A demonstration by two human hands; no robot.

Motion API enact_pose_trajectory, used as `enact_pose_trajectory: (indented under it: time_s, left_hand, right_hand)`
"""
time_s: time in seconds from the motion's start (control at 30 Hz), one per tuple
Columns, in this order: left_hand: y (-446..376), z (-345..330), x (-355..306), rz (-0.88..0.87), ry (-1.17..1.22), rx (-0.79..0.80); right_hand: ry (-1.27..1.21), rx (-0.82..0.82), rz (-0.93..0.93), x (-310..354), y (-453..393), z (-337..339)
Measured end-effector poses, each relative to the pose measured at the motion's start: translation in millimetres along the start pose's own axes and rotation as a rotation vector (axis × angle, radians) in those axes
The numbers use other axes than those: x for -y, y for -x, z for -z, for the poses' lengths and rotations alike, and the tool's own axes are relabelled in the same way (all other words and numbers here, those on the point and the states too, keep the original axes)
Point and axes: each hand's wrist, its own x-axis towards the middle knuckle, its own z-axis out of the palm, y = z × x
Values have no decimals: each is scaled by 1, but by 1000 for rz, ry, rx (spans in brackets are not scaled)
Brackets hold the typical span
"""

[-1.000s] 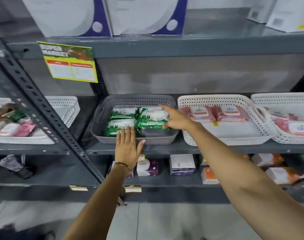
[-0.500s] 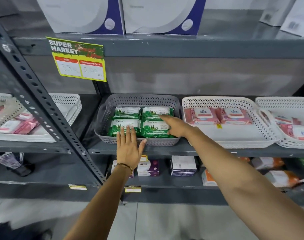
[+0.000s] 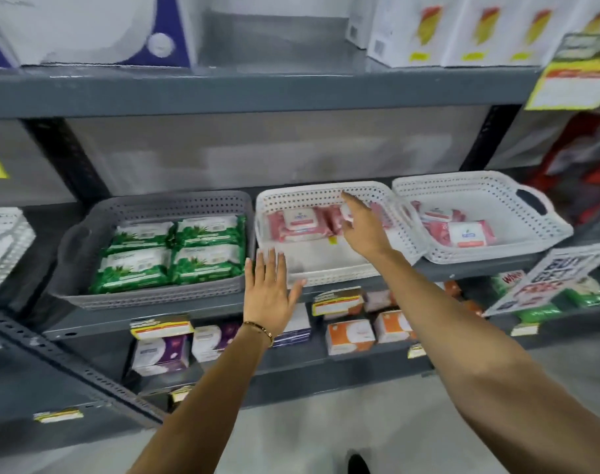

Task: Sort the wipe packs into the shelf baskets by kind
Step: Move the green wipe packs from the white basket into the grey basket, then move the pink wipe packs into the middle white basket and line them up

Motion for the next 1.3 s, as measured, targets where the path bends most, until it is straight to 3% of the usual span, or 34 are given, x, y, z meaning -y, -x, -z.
enact_pose_trajectory:
  time_s: [0.3,0.5,0.63,1.0,1.13,1.3]
  left_hand:
    - [-34,-25,-111,62,21,-28]
    - [-41,-32,-125,136,23,-43]
    - [-40,-31,-127,157,24,-47]
    - [-40,-32,-126,160,28,-30]
    - [-38,-28,-125,145,36,-21]
    - [-36,-26,-124,119,45,-10]
  right_hand:
    - [166,-33,-231,-146,1,96]
    - [337,257,-437,-203,-12,131]
    - [427,390,-418,-206,-21,132]
    - [679,381,-194,-208,-18,138]
    - [651,280,-65,-210,-13,141]
    - [497,351,-180,-205,-10,139]
